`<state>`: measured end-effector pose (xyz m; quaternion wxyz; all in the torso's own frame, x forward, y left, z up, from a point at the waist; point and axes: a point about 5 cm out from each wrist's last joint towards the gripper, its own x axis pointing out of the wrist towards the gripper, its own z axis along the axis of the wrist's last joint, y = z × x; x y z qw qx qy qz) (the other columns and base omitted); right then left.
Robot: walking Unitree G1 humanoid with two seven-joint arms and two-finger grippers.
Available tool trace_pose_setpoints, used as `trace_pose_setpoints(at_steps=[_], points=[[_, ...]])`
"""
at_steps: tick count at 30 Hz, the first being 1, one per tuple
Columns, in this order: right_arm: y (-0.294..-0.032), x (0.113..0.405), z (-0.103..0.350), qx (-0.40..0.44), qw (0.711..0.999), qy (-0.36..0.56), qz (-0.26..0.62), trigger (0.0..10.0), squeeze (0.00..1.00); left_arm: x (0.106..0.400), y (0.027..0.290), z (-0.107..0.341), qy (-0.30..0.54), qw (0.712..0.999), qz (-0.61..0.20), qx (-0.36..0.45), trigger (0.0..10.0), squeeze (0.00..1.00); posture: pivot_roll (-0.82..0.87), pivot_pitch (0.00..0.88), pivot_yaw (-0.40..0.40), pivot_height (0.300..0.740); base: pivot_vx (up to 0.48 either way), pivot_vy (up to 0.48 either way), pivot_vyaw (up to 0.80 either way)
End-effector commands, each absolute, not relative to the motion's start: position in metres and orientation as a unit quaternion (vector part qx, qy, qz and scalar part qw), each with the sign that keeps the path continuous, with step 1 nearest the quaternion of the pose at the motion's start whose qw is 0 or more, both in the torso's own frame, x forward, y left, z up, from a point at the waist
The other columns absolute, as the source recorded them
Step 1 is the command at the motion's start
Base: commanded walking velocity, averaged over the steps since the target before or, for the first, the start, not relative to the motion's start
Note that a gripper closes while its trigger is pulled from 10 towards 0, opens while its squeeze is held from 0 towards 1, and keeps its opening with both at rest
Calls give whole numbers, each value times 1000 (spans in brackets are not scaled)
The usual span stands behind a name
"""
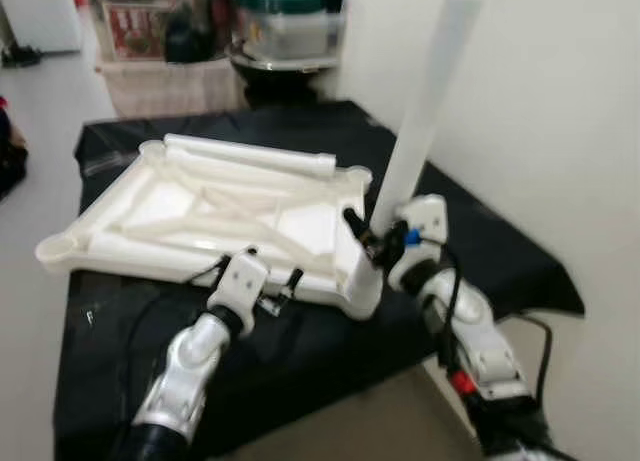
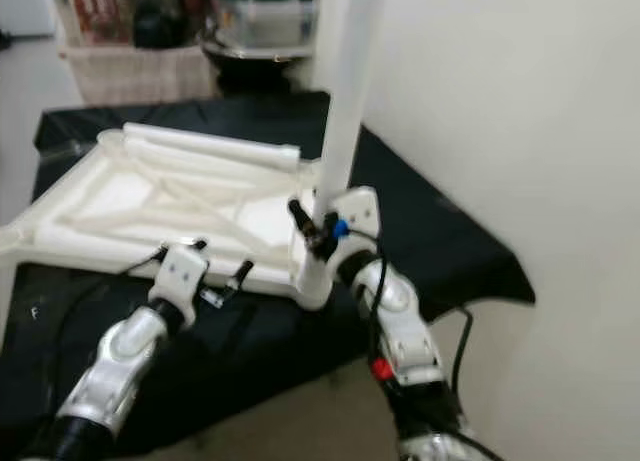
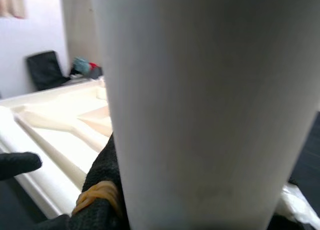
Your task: Building children table
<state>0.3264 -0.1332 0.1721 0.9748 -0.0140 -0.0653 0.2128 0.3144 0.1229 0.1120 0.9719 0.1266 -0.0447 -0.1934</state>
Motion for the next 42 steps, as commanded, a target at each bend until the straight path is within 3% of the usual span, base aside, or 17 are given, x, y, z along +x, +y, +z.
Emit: trace_pose_setpoints(at_steps=[1,4,9,20,42], points=[[-145,318,116,4,980,66,189,10000,0,313,118,111,-45,971,-199,123,10000,0,-9,0,-56,740,0,0,0],[-147,318,114,-36,979,69,190,10000,0,313,119,111,-45,971,-198,123,10000,0,-10,0,-56,740,0,0,613],[-145,316,110,-20,979,74,189,10000,0,313,118,112,-46,972,-196,121,10000,0,-11,0,-56,740,0,0,800],[-144,315,105,-19,978,81,192,10000,0,314,119,113,-50,974,-190,108,10000,0,-9,0,-58,740,0,0,0],[-141,314,103,-19,976,83,198,10000,0,314,121,116,-56,976,-189,97,10000,0,-5,0,-61,740,357,0,0]])
